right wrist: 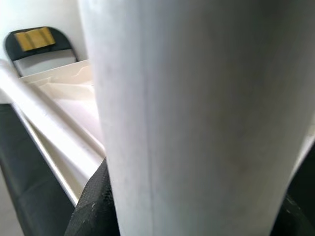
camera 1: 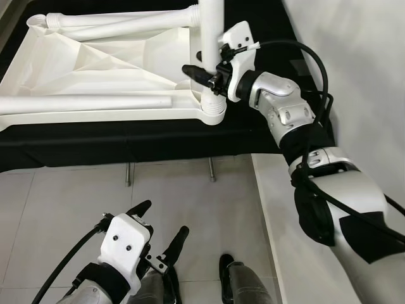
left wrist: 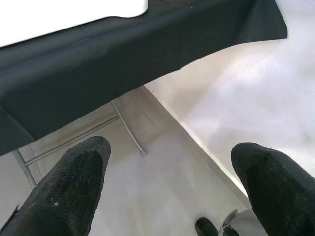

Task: Building children table

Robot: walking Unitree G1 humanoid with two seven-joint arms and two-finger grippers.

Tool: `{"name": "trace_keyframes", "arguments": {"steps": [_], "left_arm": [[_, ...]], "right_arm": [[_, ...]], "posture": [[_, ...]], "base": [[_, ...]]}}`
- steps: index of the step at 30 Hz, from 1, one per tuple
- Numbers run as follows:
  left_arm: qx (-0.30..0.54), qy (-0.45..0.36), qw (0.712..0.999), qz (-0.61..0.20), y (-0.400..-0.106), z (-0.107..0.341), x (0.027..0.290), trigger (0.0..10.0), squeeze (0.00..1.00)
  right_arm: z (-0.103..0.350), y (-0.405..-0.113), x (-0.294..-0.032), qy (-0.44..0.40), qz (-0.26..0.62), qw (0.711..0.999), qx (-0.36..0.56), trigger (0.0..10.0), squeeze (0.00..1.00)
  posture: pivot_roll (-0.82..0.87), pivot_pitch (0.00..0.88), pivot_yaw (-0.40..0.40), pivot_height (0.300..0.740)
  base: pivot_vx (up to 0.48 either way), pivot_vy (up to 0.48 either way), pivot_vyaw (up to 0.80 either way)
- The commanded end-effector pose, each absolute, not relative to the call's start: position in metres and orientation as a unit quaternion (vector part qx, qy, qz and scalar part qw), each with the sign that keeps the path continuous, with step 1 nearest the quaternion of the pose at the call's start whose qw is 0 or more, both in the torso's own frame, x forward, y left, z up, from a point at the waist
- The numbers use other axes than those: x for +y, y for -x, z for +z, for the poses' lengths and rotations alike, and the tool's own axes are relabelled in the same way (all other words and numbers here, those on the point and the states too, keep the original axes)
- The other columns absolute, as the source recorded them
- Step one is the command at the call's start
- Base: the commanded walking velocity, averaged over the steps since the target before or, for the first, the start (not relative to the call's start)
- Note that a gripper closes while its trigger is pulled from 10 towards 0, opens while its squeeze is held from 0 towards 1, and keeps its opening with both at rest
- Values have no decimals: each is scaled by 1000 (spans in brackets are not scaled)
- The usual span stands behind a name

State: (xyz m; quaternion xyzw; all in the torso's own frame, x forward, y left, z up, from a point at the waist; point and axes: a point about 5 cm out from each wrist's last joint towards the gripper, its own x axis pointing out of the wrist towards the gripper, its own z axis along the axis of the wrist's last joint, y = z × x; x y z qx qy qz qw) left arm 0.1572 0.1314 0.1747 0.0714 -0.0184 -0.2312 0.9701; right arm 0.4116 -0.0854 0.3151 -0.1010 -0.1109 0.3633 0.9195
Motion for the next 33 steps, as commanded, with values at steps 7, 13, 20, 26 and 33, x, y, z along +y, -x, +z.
{"name": "trace_keyframes", "arguments": {"steps": [7, 13, 20, 26, 33], "left_arm": [[-3, -62, 971, -230, -155, 170, 131, 10000, 0], [-4, -61, 971, -231, -156, 171, 131, 10000, 0], [-5, -62, 971, -230, -157, 171, 132, 10000, 0], [-6, -62, 971, -229, -157, 171, 132, 10000, 0], [-7, -61, 972, -229, -157, 172, 131, 10000, 0]], "right_arm": [[270, -413, -96, 55, 318, 944, -71, 10000, 0], [261, -402, -84, 62, 349, 928, -116, 10000, 0], [245, -386, -66, 147, 424, 885, -126, 10000, 0], [243, -382, -61, 182, 445, 869, -120, 10000, 0], [242, -382, -61, 207, 469, 854, -83, 10000, 0]], "posture": [[-74, 383, -6, 740], [-74, 390, -6, 740], [-73, 393, -9, 740], [-73, 393, -10, 740], [-79, 394, -14, 740]], "base": [[0, 0, 0], [0, 0, 0], [0, 0, 0], [0, 0, 0], [0, 0, 0]]}}
